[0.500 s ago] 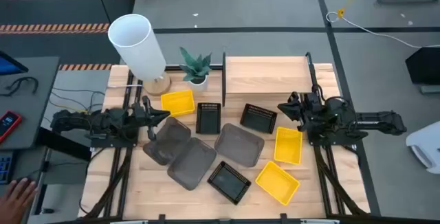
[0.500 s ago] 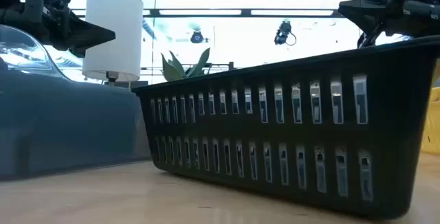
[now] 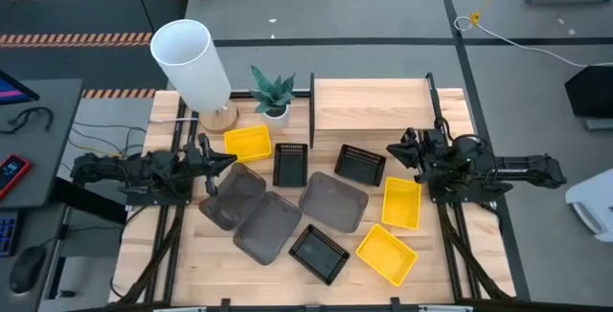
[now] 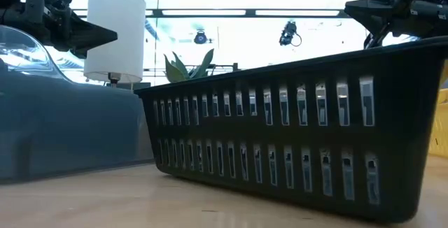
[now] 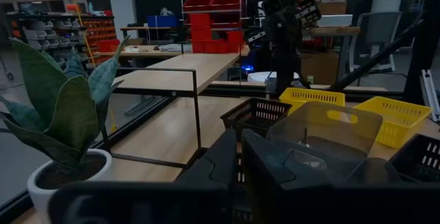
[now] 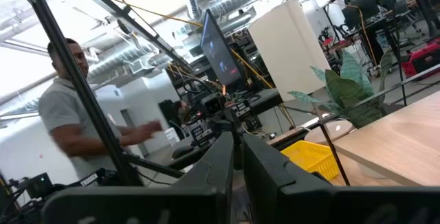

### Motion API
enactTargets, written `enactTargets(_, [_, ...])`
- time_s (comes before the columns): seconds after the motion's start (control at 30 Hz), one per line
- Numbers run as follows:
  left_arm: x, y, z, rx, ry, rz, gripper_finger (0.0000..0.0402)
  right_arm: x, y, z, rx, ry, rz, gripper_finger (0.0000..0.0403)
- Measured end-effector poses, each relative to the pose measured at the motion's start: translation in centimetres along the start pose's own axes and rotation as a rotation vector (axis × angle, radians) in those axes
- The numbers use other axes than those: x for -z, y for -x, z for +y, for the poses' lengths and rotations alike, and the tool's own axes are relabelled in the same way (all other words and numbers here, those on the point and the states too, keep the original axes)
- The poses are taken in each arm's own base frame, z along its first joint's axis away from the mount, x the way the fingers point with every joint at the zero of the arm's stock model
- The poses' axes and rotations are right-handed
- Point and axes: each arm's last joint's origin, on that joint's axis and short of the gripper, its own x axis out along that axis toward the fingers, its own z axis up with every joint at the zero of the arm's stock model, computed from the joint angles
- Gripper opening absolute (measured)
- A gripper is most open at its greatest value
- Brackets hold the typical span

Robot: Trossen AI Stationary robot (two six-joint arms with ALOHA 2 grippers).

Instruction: Stack baskets on shelf by color

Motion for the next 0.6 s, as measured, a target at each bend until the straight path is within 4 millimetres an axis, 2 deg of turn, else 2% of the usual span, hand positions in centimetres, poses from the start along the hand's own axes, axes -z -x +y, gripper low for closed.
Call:
enactTargets(0.33, [0.0,0.0,0.0,0.0,0.0,0.0,0.0036,0.0,0.0,0.0,0.0,0.0,0.0,0.0037])
enactTargets(0.6, [0.0,0.0,0.0,0.0,0.0,0.0,0.0026,-0.01,0.0,0.0,0.0,0.0,0.0,0.0037])
